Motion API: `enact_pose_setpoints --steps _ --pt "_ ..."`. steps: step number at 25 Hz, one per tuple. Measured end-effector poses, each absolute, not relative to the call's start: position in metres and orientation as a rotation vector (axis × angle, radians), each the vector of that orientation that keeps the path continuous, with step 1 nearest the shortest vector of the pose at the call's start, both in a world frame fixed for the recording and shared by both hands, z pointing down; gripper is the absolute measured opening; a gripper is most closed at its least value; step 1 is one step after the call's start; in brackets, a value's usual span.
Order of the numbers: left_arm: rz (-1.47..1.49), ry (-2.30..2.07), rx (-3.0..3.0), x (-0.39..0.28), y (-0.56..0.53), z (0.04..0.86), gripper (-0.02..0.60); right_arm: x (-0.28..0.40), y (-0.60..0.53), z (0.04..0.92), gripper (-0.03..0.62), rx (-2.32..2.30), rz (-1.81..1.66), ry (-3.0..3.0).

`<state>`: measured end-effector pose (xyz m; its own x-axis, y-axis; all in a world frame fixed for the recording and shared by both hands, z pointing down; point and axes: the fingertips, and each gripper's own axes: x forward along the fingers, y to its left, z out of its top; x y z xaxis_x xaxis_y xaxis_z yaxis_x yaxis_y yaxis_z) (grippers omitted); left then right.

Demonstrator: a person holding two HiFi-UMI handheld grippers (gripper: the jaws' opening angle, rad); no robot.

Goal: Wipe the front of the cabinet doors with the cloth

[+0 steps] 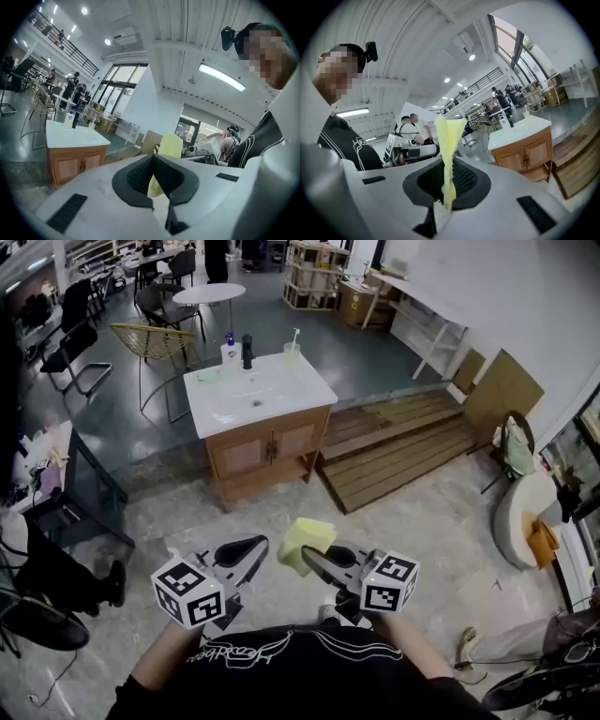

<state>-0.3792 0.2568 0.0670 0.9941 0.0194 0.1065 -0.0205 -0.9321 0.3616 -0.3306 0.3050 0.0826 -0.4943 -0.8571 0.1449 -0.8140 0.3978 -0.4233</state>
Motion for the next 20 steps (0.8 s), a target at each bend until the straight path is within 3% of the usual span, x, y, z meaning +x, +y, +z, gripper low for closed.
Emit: enact_pose_setpoints --steps 9,20 --pt "0.192 -0.022 2.739 -0.335 0.271 0.078 0.006 -0.281 0.32 0.093 0.041 -1.515 -0.732 2.481" --pt "0.271 -0.065 2.659 -0.208 0.299 0.101 0.006 -0.157 0.351 0.106 0.041 -1.496 -0.811 2.439"
